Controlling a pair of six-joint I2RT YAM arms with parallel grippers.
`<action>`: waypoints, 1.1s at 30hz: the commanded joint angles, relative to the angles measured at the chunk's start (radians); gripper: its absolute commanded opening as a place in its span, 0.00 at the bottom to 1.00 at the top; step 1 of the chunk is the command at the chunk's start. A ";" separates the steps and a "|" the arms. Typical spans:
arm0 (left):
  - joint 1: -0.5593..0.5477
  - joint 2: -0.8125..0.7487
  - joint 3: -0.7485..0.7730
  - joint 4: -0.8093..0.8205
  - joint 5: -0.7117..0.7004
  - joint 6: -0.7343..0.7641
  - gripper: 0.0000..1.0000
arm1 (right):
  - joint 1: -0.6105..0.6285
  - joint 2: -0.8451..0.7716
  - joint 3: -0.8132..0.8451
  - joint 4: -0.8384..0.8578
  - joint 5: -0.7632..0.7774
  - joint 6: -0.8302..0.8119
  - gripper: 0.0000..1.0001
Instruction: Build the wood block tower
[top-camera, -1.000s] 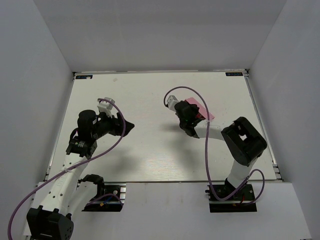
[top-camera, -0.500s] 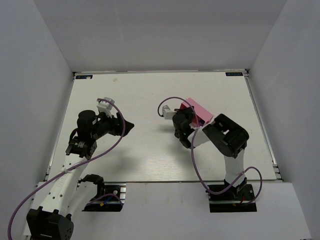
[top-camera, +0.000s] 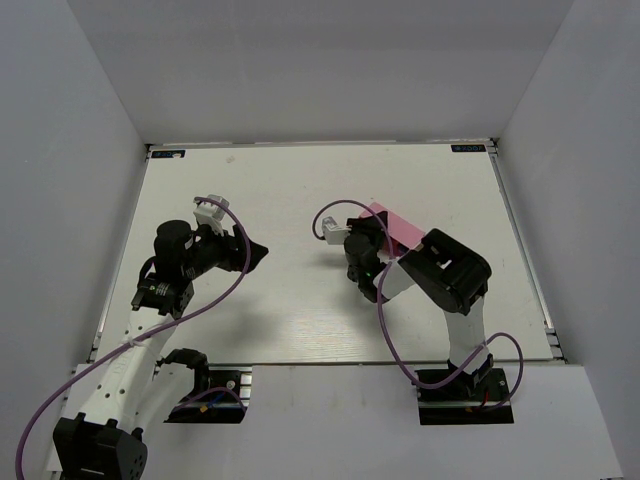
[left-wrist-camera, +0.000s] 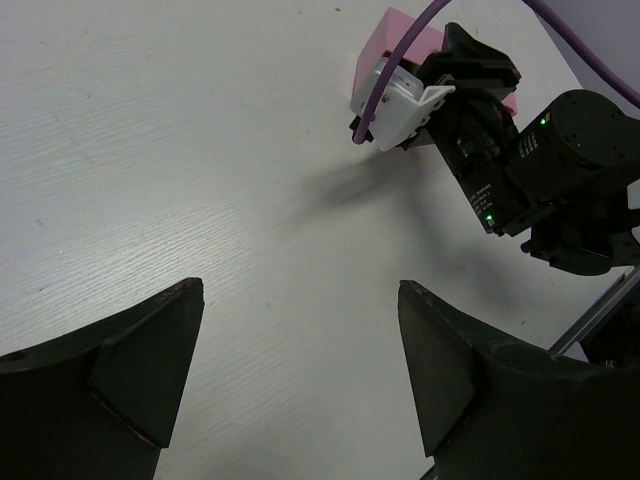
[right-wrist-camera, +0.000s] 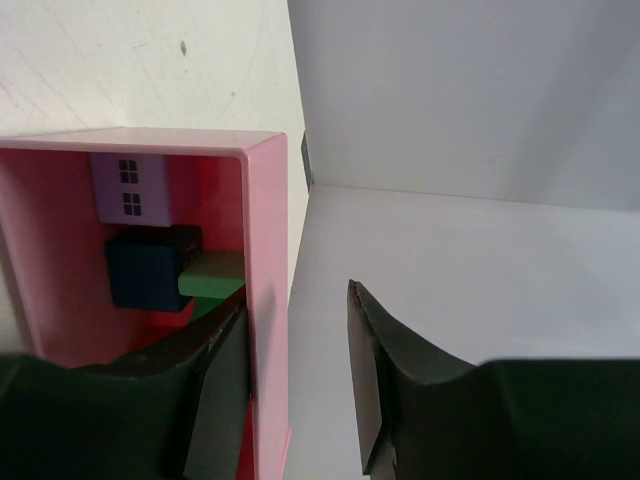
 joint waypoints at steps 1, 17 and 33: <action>-0.002 -0.015 0.023 -0.009 -0.010 0.004 0.89 | 0.010 -0.066 -0.016 0.021 0.018 0.049 0.45; -0.002 -0.015 0.023 -0.018 -0.019 0.004 0.89 | 0.045 -0.209 0.057 -0.643 -0.109 0.498 0.72; -0.002 -0.034 0.032 -0.009 -0.010 0.022 0.90 | 0.004 -0.486 0.163 -1.171 -0.523 0.816 0.82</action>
